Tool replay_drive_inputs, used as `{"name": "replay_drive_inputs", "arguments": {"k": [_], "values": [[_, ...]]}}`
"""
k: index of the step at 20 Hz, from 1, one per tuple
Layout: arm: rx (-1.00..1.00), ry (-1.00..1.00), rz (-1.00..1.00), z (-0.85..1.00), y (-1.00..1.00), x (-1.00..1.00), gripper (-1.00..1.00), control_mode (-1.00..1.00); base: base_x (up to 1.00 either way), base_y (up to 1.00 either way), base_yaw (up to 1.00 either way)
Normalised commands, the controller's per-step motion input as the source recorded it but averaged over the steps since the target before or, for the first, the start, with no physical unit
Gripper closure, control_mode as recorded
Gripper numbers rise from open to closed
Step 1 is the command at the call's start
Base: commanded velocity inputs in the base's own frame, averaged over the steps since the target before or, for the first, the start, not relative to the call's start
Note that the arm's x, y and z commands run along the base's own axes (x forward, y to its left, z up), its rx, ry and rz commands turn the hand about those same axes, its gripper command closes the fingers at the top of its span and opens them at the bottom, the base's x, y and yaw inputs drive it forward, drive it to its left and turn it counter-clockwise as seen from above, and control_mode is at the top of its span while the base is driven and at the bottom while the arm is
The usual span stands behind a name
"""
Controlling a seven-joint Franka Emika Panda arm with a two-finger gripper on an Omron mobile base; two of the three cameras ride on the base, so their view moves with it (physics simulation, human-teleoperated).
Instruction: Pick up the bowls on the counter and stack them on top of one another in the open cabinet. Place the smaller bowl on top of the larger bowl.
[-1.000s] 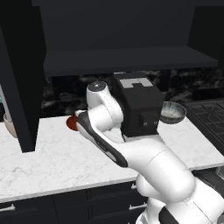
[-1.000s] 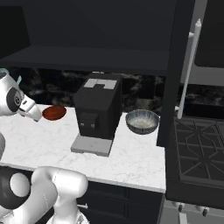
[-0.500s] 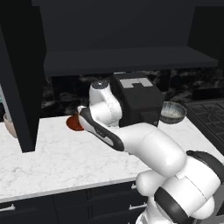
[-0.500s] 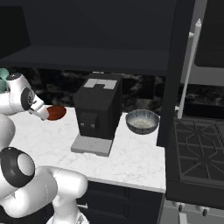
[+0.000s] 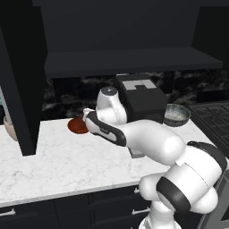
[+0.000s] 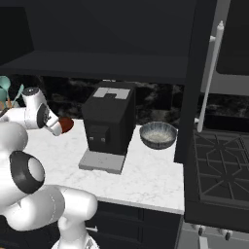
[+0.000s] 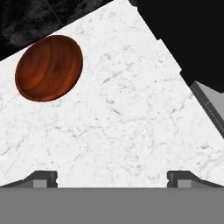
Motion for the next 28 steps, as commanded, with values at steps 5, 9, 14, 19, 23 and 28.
{"name": "replay_drive_inputs", "arguments": {"k": [5,9,14,19,23,28], "values": [[0.00,0.01,0.00,-0.27,0.04,0.29,-1.00,-1.00,0.00,0.00,0.00],[0.00,0.00,0.00,-0.18,0.15,0.26,-1.00,-1.00,0.00,0.00,0.00],[0.00,0.00,-0.01,-0.07,0.32,0.25,-1.00,-1.00,0.00,0.00,0.00],[0.00,0.00,-0.03,-0.26,0.26,0.32,-1.00,-1.00,0.00,0.00,0.00],[0.00,0.00,-0.04,-0.24,0.10,0.47,-1.00,-1.00,0.00,0.00,0.00],[0.00,0.01,-0.05,-0.23,0.04,0.55,-1.00,-1.00,0.00,0.00,0.00]]}}
